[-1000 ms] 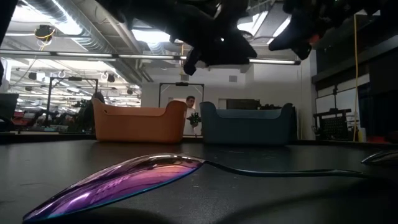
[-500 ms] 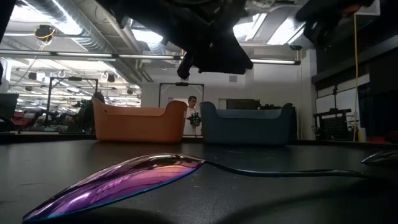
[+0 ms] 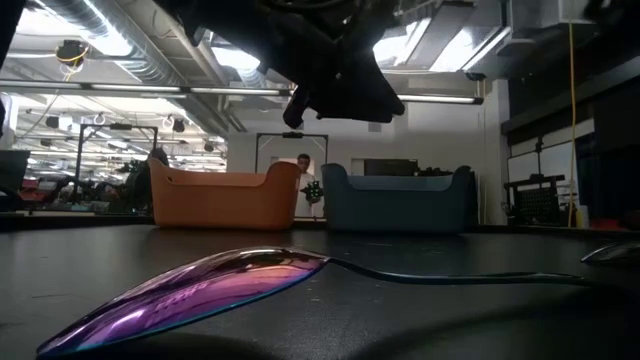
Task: Sort silverware by color (type)
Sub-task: Put the orange spoon into the bottom orange bin
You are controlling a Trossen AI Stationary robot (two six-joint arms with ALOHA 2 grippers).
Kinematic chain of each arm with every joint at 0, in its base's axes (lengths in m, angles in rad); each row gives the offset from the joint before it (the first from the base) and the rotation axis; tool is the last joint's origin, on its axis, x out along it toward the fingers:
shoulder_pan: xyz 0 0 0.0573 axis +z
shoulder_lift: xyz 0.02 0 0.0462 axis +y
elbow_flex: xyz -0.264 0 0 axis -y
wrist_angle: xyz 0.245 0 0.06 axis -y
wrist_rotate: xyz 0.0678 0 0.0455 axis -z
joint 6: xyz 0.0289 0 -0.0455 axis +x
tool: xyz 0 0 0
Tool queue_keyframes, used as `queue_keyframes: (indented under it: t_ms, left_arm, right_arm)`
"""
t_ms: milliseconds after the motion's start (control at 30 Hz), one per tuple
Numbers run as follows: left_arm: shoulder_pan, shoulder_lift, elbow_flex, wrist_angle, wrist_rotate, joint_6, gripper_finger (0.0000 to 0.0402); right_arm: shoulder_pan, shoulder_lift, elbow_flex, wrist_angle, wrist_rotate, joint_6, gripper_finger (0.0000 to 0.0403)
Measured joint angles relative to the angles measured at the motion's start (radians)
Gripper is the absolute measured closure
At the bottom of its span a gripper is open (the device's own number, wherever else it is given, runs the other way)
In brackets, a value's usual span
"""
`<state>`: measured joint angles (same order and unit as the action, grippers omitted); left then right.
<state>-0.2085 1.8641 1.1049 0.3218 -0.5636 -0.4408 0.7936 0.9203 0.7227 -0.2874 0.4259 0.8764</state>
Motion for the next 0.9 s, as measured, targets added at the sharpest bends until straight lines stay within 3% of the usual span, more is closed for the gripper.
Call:
queue_keyframes:
  t_ms: [167,400,633,900]
  left_arm:
    - [0.000,0.000,0.000,0.000,0.000,0.000,0.0319]
    - [0.000,0.000,0.000,0.000,0.000,0.000,0.0319]
    - [0.000,0.000,0.000,0.000,0.000,0.000,0.0319]
    - [0.000,0.000,0.000,0.000,0.000,0.000,0.0319]
  right_arm:
    - [0.177,0.029,0.000,0.002,0.150,0.113,0.0403]
    - [0.359,0.157,0.000,0.012,0.184,0.284,0.0403]
    - [0.447,0.304,0.000,0.123,0.125,0.325,0.0403]
    - [0.443,0.399,0.000,0.085,-0.021,0.357,0.0403]
